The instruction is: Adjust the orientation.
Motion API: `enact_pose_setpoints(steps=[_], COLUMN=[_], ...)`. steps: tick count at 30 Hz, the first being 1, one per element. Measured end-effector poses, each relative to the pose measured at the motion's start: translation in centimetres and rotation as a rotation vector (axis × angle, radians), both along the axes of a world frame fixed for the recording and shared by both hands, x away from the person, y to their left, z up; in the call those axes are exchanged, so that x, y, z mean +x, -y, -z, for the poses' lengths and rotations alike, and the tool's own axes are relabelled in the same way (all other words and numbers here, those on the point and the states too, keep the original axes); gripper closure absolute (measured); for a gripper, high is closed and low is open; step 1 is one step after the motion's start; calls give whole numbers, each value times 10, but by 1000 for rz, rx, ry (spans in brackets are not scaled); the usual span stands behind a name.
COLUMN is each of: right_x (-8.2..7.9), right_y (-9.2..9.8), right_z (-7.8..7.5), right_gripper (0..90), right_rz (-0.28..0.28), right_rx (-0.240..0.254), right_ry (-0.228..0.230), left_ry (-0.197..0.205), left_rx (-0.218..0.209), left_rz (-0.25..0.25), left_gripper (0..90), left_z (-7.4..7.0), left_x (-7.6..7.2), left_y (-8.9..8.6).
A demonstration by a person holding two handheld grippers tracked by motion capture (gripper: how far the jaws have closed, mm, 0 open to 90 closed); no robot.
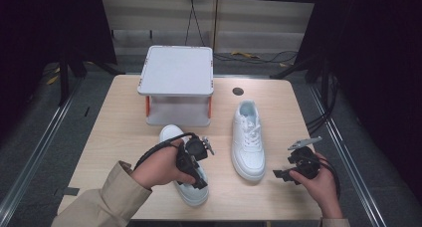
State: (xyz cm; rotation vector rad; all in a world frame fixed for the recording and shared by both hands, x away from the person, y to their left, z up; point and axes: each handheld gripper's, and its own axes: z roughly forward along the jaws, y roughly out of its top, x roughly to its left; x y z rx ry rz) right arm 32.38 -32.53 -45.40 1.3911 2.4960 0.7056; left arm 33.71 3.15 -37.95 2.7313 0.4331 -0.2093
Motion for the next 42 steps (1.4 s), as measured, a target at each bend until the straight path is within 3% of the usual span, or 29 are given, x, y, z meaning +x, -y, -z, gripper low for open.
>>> enact_pose_setpoints(steps=[5,9,14,17,18,25,29,38,42], right_x=[0,1,1,1,1,1,1,1,0], right_y=[-1,-2,-3,-3,-3,-3,-2,-3,-2], right_z=[1,1,2,2,2,2,3,0,-1], right_gripper=[181,182,182,181,181,182,182,185,186], right_rz=[-4,-12,-10,-13,-13,-8,-12,-18,-13], right_rx=[-1,11,10,11,13,13,13,14,10], right_ry=[1,-3,-9,-6,-6,-4,-2,15,21], left_ry=[-26,-46,-51,-51,-74,-83,-25,60,133], left_rx=[35,41,52,66,67,121,160,152,147], left_rz=[-1,17,55,69,58,55,108,72,89], left_gripper=[376,426,560,589,631,725,735,720,712], left_z=[27,39,47,47,47,45,38,7,-4], left_x=[-1,-5,-11,-11,-13,-15,-23,-20,-14], left_y=[6,11,17,18,19,25,25,4,-6])
